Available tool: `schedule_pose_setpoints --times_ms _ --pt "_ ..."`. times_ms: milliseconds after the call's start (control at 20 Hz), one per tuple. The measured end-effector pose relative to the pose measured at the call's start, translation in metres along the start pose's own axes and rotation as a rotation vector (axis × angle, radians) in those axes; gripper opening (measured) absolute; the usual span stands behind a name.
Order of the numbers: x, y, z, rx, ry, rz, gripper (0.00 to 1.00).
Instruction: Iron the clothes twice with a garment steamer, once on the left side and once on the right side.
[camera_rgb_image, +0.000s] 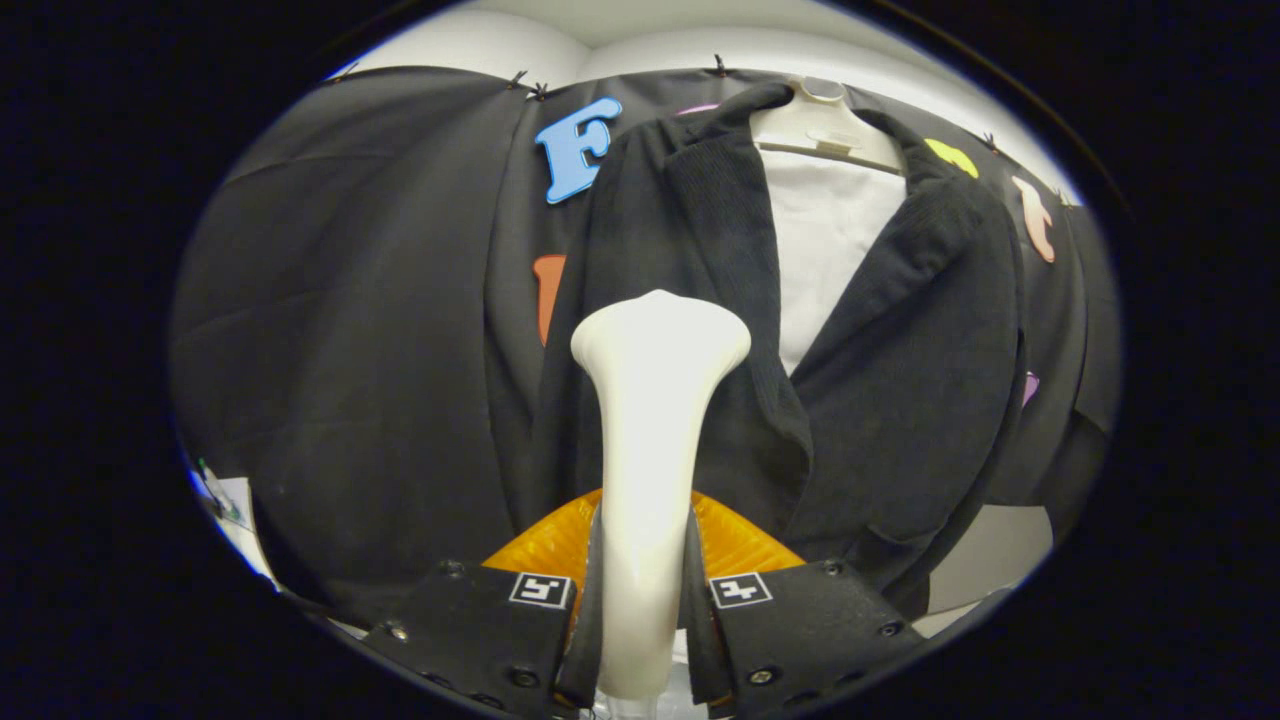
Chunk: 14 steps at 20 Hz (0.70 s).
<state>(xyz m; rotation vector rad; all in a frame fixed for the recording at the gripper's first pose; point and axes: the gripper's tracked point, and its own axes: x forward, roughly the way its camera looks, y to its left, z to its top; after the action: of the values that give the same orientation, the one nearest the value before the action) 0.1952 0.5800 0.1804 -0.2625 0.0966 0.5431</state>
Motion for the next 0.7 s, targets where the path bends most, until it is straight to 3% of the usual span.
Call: schedule_pose_setpoints --times_ms 700 --pt "0.008 -0.008 -0.072 0.018 0.113 0.0 0.37"
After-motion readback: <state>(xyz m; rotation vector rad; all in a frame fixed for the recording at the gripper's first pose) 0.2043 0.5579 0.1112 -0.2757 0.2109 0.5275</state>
